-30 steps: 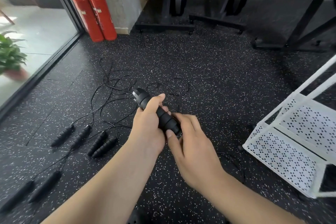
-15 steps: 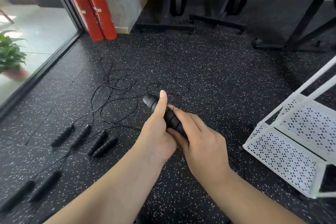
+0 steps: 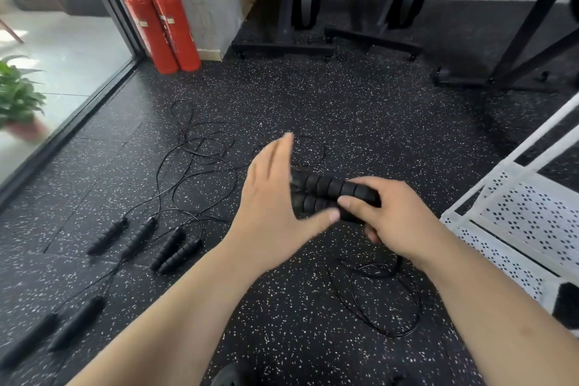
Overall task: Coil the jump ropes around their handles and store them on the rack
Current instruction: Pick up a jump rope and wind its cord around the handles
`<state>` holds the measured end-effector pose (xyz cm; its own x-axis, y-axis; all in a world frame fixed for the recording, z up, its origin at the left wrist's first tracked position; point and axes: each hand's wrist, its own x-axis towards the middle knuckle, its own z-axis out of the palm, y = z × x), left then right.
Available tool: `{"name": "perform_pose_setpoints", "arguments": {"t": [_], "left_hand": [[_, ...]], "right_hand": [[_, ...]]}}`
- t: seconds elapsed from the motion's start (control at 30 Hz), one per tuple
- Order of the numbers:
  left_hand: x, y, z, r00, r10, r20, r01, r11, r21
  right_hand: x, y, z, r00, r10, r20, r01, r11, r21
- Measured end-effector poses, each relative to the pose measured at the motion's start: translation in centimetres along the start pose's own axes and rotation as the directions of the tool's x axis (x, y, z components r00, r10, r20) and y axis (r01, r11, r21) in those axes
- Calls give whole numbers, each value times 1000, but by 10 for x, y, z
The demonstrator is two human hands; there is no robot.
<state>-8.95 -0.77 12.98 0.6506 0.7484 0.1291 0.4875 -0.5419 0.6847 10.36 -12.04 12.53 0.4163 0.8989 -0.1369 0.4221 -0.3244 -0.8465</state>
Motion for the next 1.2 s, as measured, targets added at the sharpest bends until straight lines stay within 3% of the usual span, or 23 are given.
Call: {"name": "perform_pose_setpoints", "arguments": {"t": [0.07,0.13,0.17,0.37,0.5,0.7,0.87,1.0,1.1,1.2], "left_hand": [[-4,-4,6,963,236,128,-269,873,406],[-5,-2,15,946,242,217,-324,744,585],[-4,-1,18,953,208,219,-301,729,615],[-3,13,18,990,104,100,-142,819,556],[3,12,7,991,-82,104,27,894,447],[8,-1,-6,963,-245,111,182,897,404],[8,-11,-5,953,-295,66,219,826,519],[7,-16,-1,937,-341,71,239,778,582],[5,-13,6,924,-358,136,200,754,626],[-2,-3,22,919,-300,255,71,764,642]], "right_hand": [[-4,-3,-2,989,-27,143,31,999,-30],[-9,-10,-3,963,-42,265,58,997,-56],[-10,-13,-3,954,-47,296,63,997,-46],[-13,-16,-14,965,-73,251,55,996,75],[-16,-20,-21,983,18,181,-41,992,119],[-15,-9,-18,981,-56,187,110,949,-294],[-19,-19,-10,965,-186,186,248,878,-410],[-25,-26,-8,950,-237,203,295,891,-344],[-27,-29,-5,938,-294,182,338,892,-300],[-26,-30,-6,926,-359,118,377,865,-331]]}}
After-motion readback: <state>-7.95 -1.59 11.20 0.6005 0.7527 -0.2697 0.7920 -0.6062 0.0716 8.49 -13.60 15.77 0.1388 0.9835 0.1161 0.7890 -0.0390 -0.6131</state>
